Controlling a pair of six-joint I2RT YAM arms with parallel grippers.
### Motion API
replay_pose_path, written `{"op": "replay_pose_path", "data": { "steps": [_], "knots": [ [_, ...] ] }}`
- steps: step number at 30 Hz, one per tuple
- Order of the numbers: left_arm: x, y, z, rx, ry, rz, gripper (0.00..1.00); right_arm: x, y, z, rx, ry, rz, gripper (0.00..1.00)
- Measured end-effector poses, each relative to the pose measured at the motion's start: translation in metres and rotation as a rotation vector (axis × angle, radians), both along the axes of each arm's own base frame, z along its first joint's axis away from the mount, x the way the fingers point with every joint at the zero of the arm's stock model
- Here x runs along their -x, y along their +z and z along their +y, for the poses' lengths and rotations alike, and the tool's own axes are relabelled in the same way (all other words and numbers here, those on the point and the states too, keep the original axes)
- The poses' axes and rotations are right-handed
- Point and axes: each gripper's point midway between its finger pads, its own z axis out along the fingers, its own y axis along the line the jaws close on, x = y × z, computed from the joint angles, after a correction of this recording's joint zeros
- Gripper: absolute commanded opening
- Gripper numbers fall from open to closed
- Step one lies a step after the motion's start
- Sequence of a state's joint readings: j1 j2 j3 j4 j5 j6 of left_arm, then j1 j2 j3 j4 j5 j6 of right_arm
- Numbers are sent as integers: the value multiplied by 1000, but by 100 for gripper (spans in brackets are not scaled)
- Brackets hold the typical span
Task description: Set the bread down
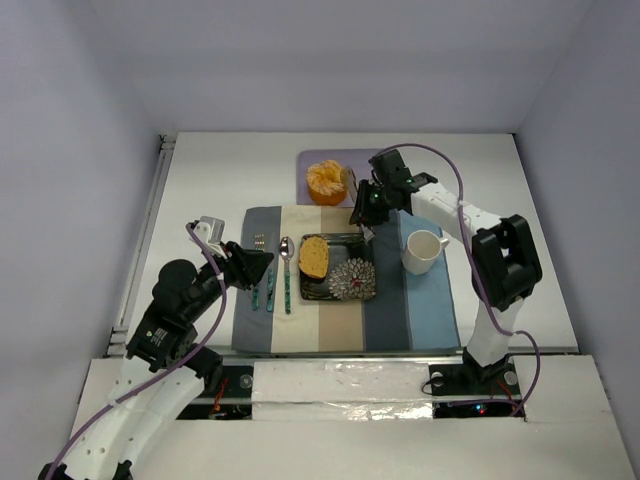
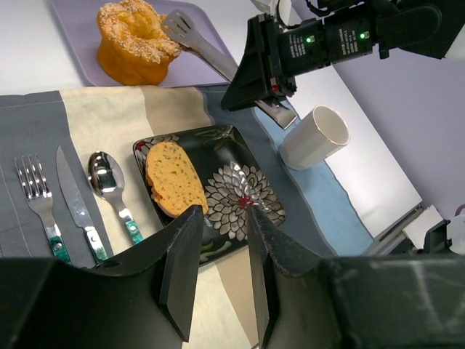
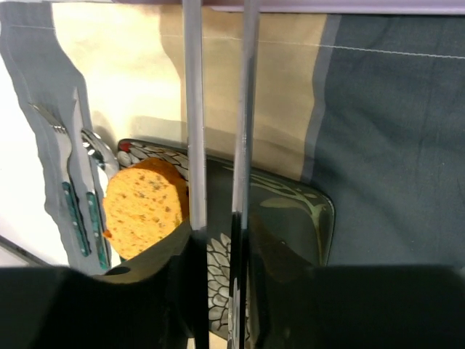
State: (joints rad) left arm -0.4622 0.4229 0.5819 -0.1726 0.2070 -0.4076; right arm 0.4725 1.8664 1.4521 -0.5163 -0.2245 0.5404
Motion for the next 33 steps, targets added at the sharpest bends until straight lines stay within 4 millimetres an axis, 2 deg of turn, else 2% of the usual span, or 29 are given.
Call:
{"op": "replay_pose_path", "data": {
  "steps": [2,5,8,11,19,21,23,26,30,33],
  "knots": [
    [0,1,0,2,-2,-3,28,2,-4,-2,5,-3,7,20],
    [-1,1,1,2,3,-3,28,6,-4,-4,3,-7,6,15],
    [-2,1,2,2,9,-3,28,10,4,-6,-7,-16,-8,13],
    [-2,1,2,2,9,-3,28,15,22,-8,-36,-27,-39,14],
    [-2,1,2,2,9,-3,28,37,98,-12,-158,-18,-182,14],
    [-2,1,2,2,10,-3,28,52,104,-16,-182,-10,-198,14],
    [-2,1,2,2,10,-2,28,72,102,-23,-194,-2,-185,15],
    [-3,0,2,1,10,-1,28,103,88,-31,-192,9,-148,15],
    [-4,-1,1,-3,5,5,27,157,63,-38,-172,43,-61,15],
    [-6,-4,1,-8,3,14,27,192,56,-40,-171,76,-21,16]
  ]
}}
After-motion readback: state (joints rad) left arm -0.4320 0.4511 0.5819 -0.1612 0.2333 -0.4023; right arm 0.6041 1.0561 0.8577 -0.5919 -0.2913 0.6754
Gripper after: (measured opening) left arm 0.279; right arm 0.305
